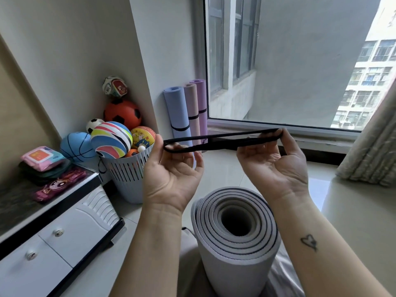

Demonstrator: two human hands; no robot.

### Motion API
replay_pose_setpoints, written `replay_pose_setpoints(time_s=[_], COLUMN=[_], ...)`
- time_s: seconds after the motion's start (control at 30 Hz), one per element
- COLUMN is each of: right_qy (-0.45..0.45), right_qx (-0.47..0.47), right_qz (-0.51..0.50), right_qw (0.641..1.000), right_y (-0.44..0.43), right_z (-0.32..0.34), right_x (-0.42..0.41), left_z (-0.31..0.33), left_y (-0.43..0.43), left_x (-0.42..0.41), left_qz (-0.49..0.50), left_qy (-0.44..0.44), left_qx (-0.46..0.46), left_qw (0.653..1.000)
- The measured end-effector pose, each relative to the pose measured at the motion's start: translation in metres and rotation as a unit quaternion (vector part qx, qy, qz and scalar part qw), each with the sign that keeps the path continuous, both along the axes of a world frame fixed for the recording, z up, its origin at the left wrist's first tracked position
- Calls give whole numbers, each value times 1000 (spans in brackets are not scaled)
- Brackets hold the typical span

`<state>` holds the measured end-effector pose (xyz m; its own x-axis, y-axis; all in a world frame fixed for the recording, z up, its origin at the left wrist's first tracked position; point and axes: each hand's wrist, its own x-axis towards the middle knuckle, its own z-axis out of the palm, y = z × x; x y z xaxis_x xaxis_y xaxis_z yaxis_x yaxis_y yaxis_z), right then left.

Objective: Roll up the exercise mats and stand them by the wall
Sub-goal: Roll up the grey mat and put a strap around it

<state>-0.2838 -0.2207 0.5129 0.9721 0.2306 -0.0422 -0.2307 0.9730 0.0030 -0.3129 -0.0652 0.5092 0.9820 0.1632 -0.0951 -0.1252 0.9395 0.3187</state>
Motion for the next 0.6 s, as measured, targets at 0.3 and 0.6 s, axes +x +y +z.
replay_pose_setpoints(time_s=[0.3,0.6], right_qy=[-31,-149], right_qx=[-54,-313], right_qz=[-15,49], right_qw=[998,937], right_y=[-5,-5], right_z=[-6,2], right_x=[1,-2], left_z=[-2,-10], left_y=[-2,1], left_x=[-5,-11], left_qz=[4,-108], left_qy=[-30,18], left_qx=[-87,209], left_qw=[996,972])
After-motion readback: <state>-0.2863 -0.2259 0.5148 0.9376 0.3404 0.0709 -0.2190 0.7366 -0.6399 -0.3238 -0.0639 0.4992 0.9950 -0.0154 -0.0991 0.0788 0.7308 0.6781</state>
